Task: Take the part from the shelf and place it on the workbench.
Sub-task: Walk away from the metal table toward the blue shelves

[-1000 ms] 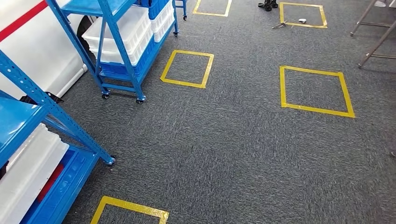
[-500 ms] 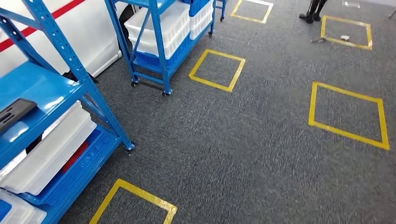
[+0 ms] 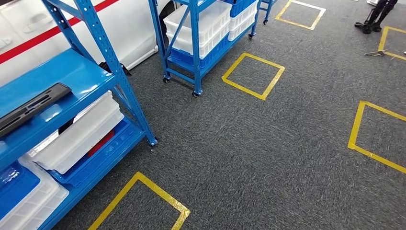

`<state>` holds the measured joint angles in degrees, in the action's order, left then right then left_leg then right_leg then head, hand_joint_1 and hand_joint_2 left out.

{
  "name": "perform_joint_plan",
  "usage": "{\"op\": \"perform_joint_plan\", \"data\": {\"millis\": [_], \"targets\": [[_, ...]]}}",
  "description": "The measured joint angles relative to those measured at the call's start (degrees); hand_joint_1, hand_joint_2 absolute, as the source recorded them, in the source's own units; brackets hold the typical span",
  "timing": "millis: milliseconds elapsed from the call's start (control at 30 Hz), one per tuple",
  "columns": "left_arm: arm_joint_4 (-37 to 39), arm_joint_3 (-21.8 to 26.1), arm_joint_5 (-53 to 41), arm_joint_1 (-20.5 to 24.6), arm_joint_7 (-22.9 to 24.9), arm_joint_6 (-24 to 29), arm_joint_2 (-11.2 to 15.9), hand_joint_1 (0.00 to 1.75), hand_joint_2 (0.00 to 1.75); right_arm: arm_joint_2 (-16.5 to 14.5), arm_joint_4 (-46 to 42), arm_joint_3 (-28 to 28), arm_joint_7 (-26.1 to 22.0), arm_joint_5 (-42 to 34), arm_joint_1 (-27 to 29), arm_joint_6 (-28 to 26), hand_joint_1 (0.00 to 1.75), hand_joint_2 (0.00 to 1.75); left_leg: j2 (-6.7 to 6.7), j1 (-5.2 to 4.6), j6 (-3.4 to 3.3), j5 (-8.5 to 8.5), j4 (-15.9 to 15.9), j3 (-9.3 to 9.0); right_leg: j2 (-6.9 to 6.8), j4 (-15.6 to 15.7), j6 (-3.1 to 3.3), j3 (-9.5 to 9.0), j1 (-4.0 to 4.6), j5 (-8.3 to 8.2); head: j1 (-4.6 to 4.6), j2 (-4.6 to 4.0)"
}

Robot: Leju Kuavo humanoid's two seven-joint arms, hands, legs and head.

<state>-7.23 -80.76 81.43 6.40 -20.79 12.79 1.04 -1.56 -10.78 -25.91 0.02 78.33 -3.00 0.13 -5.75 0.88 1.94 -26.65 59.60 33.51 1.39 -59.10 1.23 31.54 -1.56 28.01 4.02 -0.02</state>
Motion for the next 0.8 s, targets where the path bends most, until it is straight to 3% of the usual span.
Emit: {"op": "perform_joint_plan", "data": {"millis": [67, 133, 167, 200, 233, 300, 367, 433, 467, 500, 567, 633, 667, 700, 733, 800], "targets": [[0.00, -0.35, -0.20, 0.17, 0.05, -0.12, -0.21, 0.00, 0.00, 0.24, 0.01, 1.51, 0.01, 3.30, 0.28, 0.97, 0.00, 0.00, 3.49, -0.09, 0.25, -3.66, 6.62, 3.03, -1.59, 0.16, 0.56, -0.03, 0.26, 0.03, 0.00, 0.00], [-0.01, -0.69, -0.37, 0.28, 0.33, -0.15, -0.43, 0.00, 0.00, 0.41, 0.02, 3.11, 0.01, 5.48, 0.53, 1.54, 0.00, 0.00, 4.98, -0.04, 0.40, -6.69, 14.05, 6.48, -3.38, 0.15, 0.85, -0.03, 0.69, 0.18, 0.00, 0.00], [-0.02, -0.78, -0.36, 0.21, 0.55, -0.10, -0.51, 0.00, 0.00, 0.51, 0.02, 3.77, -0.04, 6.07, 0.57, 1.52, 0.00, 0.00, 5.16, -0.05, 0.36, -6.56, 15.03, 6.86, -4.18, 0.14, 0.91, -0.08, 0.86, 0.27, 0.00, 0.00], [-0.02, -0.83, -0.30, 0.11, 0.76, -0.01, -0.56, 0.00, 0.00, 0.61, 0.02, 4.41, -0.14, 6.51, 0.56, 1.39, 0.00, 0.00, 5.40, -0.09, 0.21, -5.36, 13.70, 6.07, -4.94, 0.14, 0.94, -0.20, 0.99, 0.37, 0.00, 0.00], [-0.02, -0.84, -0.15, 0.04, 0.91, 0.10, -0.58, 0.00, 0.00, 0.68, 0.01, 4.96, -0.30, 6.71, 0.53, 1.17, 0.00, 0.00, 6.04, -0.19, -0.10, -3.42, 10.20, 4.17, -5.64, 0.14, 0.91, -0.38, 1.10, 0.49, 0.00, 0.00], [-0.02, -0.84, 0.24, 0.13, 0.98, 0.29, -0.58, 0.00, 0.00, 0.73, 0.00, 5.75, -0.95, 6.18, 0.48, 0.61, 0.00, 0.00, 8.74, -0.73, -1.04, -0.50, 2.18, 0.07, -6.94, 0.13, 0.64, -0.79, 1.38, 0.79, 0.00, 0.00], [-0.02, -0.84, 0.59, 0.25, 0.80, 0.34, -0.58, 0.00, 0.00, 0.70, 0.00, 5.90, -1.85, 4.47, 0.21, 0.19, 0.00, 0.00, 10.06, -1.25, -1.82, 0.07, -1.20, -1.37, -8.09, 0.15, 0.14, -1.08, 1.60, 1.06, 0.00, 0.00], [-0.02, -0.83, 0.74, 0.06, 0.62, 0.33, -0.55, 0.00, 0.00, 0.54, -0.02, 5.74, -2.44, 2.98, -0.35, 0.03, 0.00, 0.00, 8.80, -1.16, -2.26, 0.32, -1.58, -1.42, -8.98, 0.27, -0.44, -1.42, 1.65, 1.26, 0.01, 0.00], [-0.02, -0.83, 0.75, -0.07, 0.57, 0.30, -0.55, 0.00, 0.00, 0.46, -0.04, 5.66, -2.54, 2.68, -0.58, -0.01, 0.00, 0.00, 8.15, -0.99, -2.47, 0.58, -1.95, -1.62, -8.34, -0.02, -0.76, -1.49, 1.59, 1.60, -0.01, 0.00], [-0.02, -0.83, 0.75, -0.09, 0.54, 0.26, -0.54, 0.00, 0.00, 0.39, -0.07, 5.59, -2.57, 2.55, -0.70, -0.03, 0.00, 0.00, 7.52, -0.77, -2.75, 0.90, -2.31, -1.81, -6.93, -1.16, -1.05, -1.11, 1.51, 2.51, -0.01, 0.00], [-0.02, -0.83, 0.81, 0.15, 0.51, 0.19, -0.54, 0.00, 0.00, 0.35, -0.08, 5.51, -2.59, 2.52, -0.72, 0.19, 0.00, 0.00, 6.22, -0.55, -3.13, 1.35, -2.71, -1.88, -3.25, -6.98, -1.48, 1.52, 1.19, 5.92, -0.02, 0.00], [-0.02, -0.83, 1.00, 0.28, 0.43, 0.17, -0.51, 0.00, 0.00, 0.33, -0.07, 5.41, -2.51, 2.38, -0.66, 0.66, 0.00, 0.00, 4.70, -0.49, -3.27, 1.46, -2.66, -1.72, -1.79, -14.29, -1.69, 5.20, 0.93, 8.87, -0.02, 0.00], [-0.02, -0.83, 1.08, 0.21, 0.31, 0.15, -0.50, 0.00, 0.00, 0.35, -0.07, 5.29, -2.40, 2.21, -0.66, 0.89, 0.00, 0.00, 3.88, -0.44, -3.23, 1.45, -2.61, -1.73, -1.66, -15.92, -1.81, 6.16, 0.81, 8.83, -0.02, 0.00], [-0.02, -0.83, 1.13, 0.13, 0.17, 0.10, -0.49, 0.00, 0.00, 0.37, -0.08, 5.12, -2.23, 1.95, -0.67, 1.11, 0.00, 0.00, 3.04, -0.34, -3.13, 1.41, -2.51, -1.78, -1.57, -15.42, -1.93, 6.13, 0.68, 7.65, -0.02, 0.00], [-0.02, -0.83, 1.13, 0.09, 0.01, 0.05, -0.49, 0.00, 0.00, 0.39, -0.08, 4.87, -2.01, 1.67, -0.67, 1.27, 0.00, 0.00, 2.19, -0.20, -2.94, 1.33, -2.35, -1.84, -1.31, -12.71, -2.05, 5.06, 0.49, 5.54, -0.02, 0.00], [-0.02, -0.83, 1.09, 0.19, -0.26, -0.03, -0.45, 0.00, 0.00, 0.40, -0.05, 4.38, -1.50, 1.10, -0.55, 1.40, 0.00, 0.00, 0.58, -0.03, -2.26, 0.96, -1.63, -1.64, 0.93, -5.06, -2.33, 1.92, -0.05, 1.50, -0.02, 0.00]]}}
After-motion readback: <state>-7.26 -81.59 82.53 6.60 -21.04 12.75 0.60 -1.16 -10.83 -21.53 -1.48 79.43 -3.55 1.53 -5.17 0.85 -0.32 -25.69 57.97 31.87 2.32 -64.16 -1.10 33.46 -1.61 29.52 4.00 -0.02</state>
